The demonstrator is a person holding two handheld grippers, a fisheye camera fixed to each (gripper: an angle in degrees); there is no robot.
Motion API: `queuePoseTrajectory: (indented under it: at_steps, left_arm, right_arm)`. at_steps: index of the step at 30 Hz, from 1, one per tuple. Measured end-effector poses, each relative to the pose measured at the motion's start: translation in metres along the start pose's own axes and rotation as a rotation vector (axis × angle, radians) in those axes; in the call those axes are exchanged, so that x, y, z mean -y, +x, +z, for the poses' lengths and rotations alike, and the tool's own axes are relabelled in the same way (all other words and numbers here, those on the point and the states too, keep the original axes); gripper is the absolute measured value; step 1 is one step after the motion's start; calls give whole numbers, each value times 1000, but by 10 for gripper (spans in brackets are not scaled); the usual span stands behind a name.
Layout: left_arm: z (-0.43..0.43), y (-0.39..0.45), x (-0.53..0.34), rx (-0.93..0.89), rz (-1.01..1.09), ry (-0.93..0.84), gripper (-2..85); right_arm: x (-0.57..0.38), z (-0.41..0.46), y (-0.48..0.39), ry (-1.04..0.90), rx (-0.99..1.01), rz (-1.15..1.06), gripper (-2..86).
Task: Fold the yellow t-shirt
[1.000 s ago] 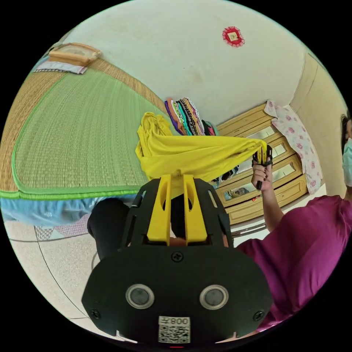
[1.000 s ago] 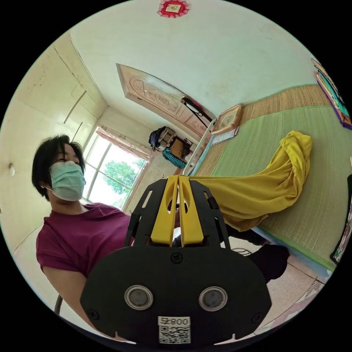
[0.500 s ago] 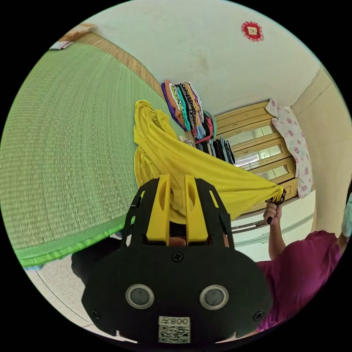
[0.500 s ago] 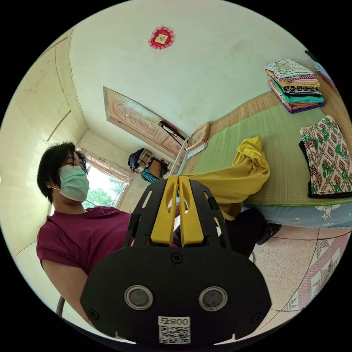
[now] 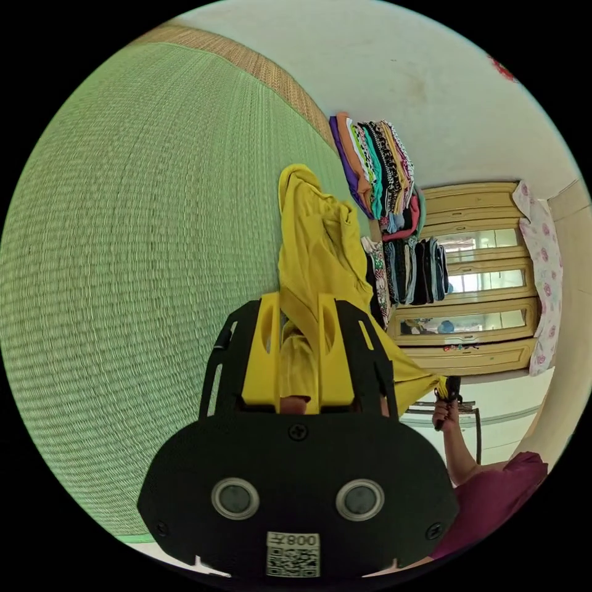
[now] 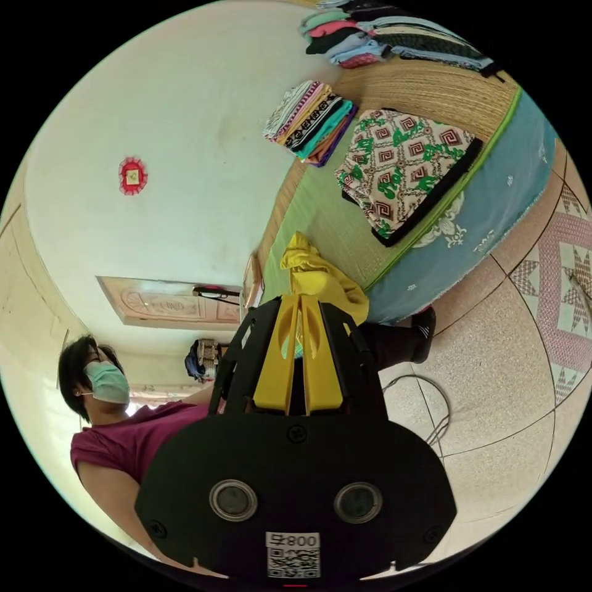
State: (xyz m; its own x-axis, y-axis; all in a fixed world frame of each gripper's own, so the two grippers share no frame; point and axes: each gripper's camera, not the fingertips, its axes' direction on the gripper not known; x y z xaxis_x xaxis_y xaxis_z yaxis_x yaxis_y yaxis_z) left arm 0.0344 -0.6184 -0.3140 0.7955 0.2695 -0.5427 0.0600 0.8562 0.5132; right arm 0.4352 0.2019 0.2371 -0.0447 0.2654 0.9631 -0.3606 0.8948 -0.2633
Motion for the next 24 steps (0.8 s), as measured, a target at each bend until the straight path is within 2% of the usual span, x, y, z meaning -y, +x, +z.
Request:
queuePoseTrajectory:
  at_steps: [3,9,12,18,20,24]
  left_arm:
    - [14,1,18,-5,-7,-47,69]
    - [11,12,24,-73,-2,-29,23]
    - [-5,30,22,-115,31,11,17]
    - [-32,78,16,-138,93,25,13]
    - [-39,90,15,-132,100,24,12]
    - [-52,118,9,-129,112,28,12]
  right_arm:
    - [10,6,3,18,-39,49,3]
    - [22,3,-26,80,-311,62,8]
    - [25,29,-72,54,-391,-69,21]
    - [9,228,-187,-367,-470,-486,69]
    - [-20,301,-221,-510,-567,-677,82]
    - [-64,364,-249,-622,-746,-892,89]
